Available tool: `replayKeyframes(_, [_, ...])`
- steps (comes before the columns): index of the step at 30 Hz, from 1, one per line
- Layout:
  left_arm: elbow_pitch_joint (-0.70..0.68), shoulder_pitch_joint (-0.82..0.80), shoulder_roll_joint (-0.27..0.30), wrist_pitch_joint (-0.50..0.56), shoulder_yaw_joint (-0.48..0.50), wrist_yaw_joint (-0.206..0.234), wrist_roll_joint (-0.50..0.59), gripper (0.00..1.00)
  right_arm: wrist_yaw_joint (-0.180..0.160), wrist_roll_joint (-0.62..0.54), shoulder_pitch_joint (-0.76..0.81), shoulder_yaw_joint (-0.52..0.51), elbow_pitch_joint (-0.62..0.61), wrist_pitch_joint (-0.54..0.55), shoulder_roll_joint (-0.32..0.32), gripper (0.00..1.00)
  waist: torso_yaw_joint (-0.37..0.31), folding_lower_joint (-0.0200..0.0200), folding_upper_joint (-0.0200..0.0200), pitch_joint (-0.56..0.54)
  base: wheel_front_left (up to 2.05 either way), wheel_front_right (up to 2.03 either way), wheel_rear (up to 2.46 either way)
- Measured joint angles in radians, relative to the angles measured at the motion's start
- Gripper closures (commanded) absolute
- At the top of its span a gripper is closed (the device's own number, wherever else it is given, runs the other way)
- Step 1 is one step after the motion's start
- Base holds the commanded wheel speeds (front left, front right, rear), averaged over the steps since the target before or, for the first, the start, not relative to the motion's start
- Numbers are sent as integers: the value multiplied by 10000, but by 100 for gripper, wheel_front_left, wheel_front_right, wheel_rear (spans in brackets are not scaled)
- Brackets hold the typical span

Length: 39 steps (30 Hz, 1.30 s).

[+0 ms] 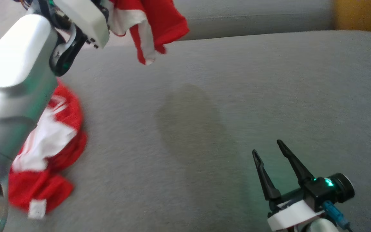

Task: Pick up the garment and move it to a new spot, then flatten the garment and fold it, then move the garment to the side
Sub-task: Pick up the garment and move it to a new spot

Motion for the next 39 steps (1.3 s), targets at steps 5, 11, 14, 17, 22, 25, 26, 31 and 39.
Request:
replayKeyframes(5, [-274,-61,-198,199,-276,4,-155,100,0,38,-29,40,-42,8,105,0,-1324,0,0,-211,0,0,0])
replayKeyframes(11, [-54,1004,-993,-2,-1124,627,322,100,0,157,-133,186,-88,8,171,0,-2744,2,0,-54,0,0,0])
replayKeyframes(14, [378,2200,-1505,-568,-1413,1053,380,100,0,282,-406,221,-153,8,221,0,-3306,2,0,206,0,0,0])
replayKeyframes(17, [961,3243,-2105,-1151,-1879,1312,594,100,0,443,-616,255,-219,8,232,0,-3650,4,0,665,0,0,0])
replayKeyframes(22, [1889,3983,-2801,-1877,-2006,1421,593,95,0,683,-795,276,-234,10,284,0,-3978,4,0,1233,0,0,0])
replayKeyframes(25, [2128,4039,-3120,-2320,-1994,1430,596,0,0,692,-801,190,-213,10,301,0,-4003,6,-1,1421,0,0,0])
replayKeyframes(26, [2075,4047,-3281,-2451,-1902,1609,633,0,0,690,-790,96,-203,10,311,0,-3872,2,0,1405,0,0,0])
replayKeyframes(31, [673,4714,-3377,-2518,-1014,2303,1287,0,0,600,-570,-63,-86,10,314,0,-3208,2,0,1091,0,0,0])
replayKeyframes(39, [-1747,7446,-3051,-2518,552,2748,2886,0,0,389,296,-660,50,10,330,0,-1613,-1,0,-7,0,0,0])
